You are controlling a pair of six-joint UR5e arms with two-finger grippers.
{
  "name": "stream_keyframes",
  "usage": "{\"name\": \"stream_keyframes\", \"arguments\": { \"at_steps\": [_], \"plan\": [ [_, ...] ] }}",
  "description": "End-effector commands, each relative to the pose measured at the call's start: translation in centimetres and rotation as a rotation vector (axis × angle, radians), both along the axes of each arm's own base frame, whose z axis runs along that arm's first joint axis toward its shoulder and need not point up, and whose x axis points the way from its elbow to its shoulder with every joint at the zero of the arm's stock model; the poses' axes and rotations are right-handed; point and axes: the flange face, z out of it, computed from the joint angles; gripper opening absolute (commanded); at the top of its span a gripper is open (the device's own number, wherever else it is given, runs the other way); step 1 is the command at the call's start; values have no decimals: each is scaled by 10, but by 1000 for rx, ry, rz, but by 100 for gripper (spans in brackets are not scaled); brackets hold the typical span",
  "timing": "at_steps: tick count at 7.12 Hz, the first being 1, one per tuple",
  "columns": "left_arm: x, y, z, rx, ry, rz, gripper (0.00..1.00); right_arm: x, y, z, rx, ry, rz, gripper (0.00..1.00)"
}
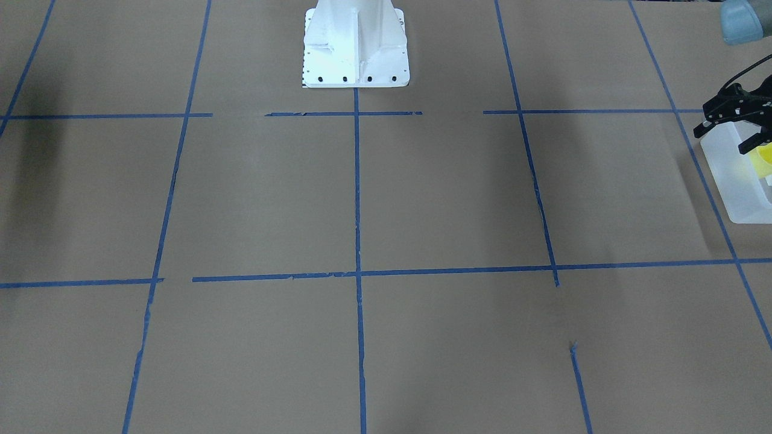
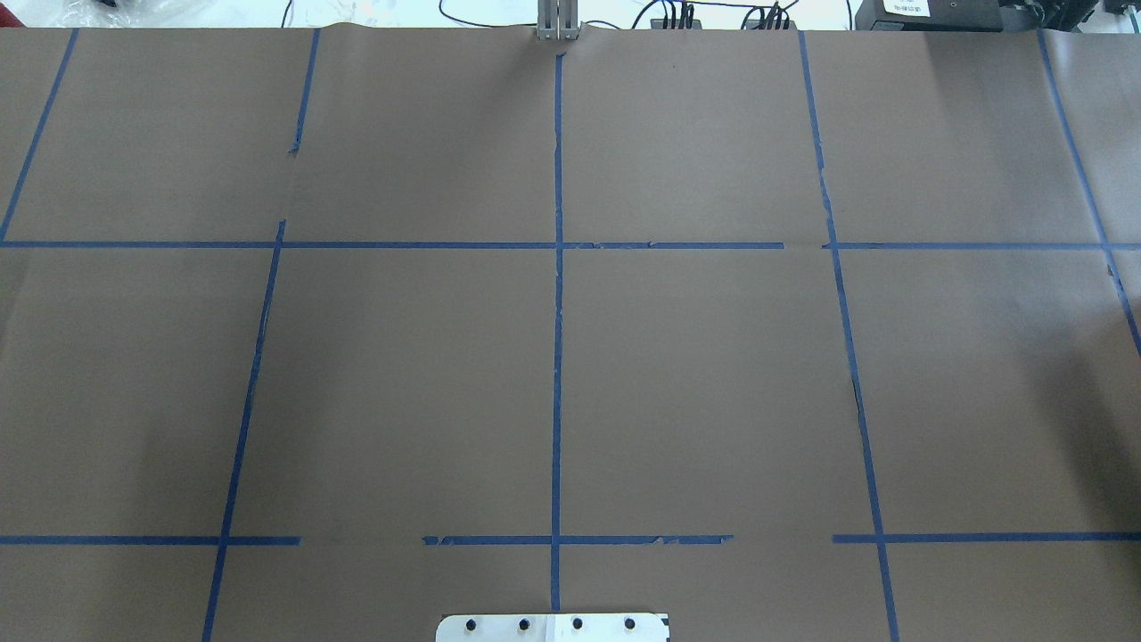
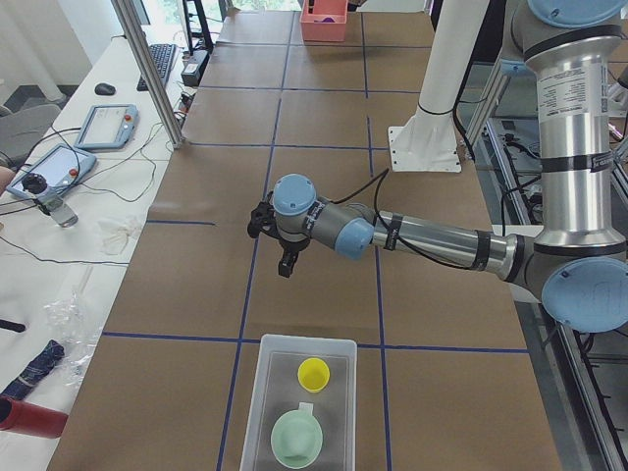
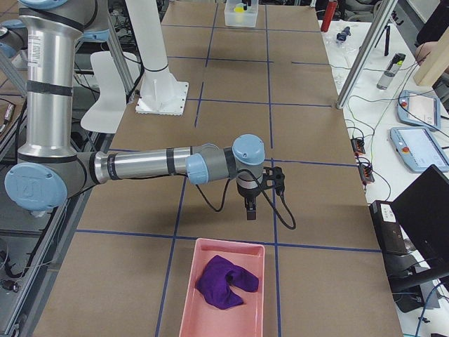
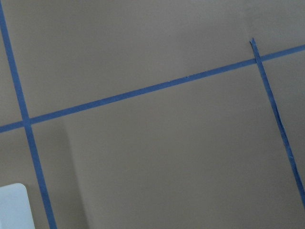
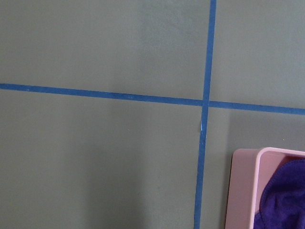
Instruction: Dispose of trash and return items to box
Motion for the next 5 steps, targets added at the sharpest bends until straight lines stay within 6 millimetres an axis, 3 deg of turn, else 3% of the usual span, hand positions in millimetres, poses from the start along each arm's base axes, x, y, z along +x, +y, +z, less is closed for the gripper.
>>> {"name": "stream_keyframes", "arguments": {
  "at_steps": [1, 5],
  "plan": [
    [2, 12, 19, -23, 73, 35, 100, -2, 0, 11, -23, -8, -8, 100],
    [-1, 15, 35, -66, 104, 48, 100, -6, 1, 12, -41, -87, -24, 100]
  ]
}}
